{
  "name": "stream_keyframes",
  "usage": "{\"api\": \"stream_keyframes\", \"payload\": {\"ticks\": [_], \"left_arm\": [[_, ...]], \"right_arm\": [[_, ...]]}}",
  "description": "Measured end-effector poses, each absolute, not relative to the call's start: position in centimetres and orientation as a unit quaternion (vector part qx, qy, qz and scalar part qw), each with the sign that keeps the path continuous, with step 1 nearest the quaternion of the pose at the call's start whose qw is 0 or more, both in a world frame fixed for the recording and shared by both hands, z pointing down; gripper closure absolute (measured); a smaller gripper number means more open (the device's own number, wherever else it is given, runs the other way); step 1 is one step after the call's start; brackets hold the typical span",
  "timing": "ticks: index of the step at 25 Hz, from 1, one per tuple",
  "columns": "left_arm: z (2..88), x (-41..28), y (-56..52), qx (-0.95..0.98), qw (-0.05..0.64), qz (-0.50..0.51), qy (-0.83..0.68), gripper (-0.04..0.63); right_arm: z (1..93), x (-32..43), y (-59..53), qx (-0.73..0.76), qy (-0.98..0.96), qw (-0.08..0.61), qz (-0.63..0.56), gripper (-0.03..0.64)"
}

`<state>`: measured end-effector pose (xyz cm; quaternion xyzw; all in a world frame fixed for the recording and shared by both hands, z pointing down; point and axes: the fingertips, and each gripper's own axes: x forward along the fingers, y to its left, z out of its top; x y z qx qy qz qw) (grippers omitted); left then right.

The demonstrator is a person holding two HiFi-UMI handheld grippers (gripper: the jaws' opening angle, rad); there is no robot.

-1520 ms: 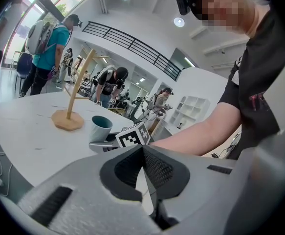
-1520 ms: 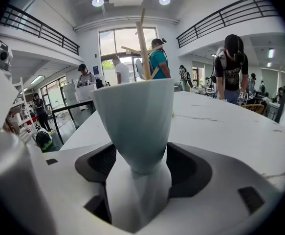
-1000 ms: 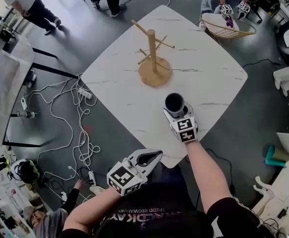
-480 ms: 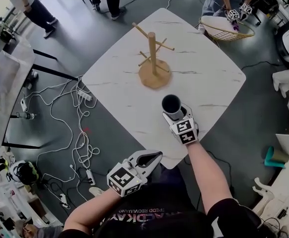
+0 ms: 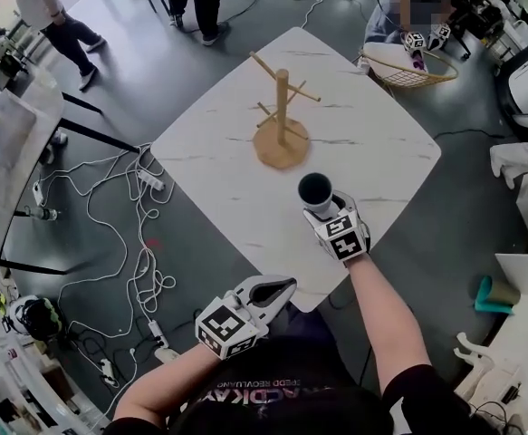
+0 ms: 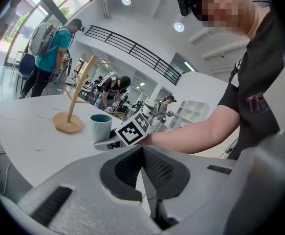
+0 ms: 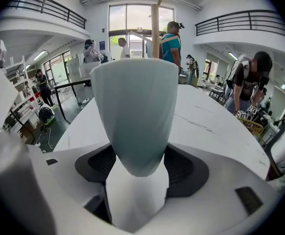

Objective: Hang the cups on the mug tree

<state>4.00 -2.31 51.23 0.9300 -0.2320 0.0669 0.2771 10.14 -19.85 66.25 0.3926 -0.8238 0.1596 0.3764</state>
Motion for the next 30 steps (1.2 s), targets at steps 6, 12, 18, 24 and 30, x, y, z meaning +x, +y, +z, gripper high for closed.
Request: {"api": "stream_keyframes", "payload": {"ticks": [6,12,18,24,30], "left_arm": [[50.5,3.9,-2.2,0.932,0.269,0.055,-0.236,0.601],[49.8,3.5,-1.8,0.932,0.264,0.036,-0.245,0.601],[49.4,2.5,-1.7,0.931,0.262,0.023,-0.254,0.601],[49.3,1.9,-1.7,0.932,0.254,0.022,-0.259,0.601],[48.7,2.0,-1.9,0.933,0.251,0.021,-0.257,0.601]], "right_arm": [[64.8,12.0,-21.9,0.367,-0.801,0.455,0.128,0.314],[64.3,13.7,-24.2,0.348,-0.764,0.527,0.135,0.314],[62.9,13.7,-26.2,0.342,-0.739,0.568,0.118,0.314],[62.0,13.4,-27.2,0.344,-0.728,0.583,0.108,0.314],[60.7,13.0,-27.6,0.352,-0.729,0.579,0.094,0.314]]}}
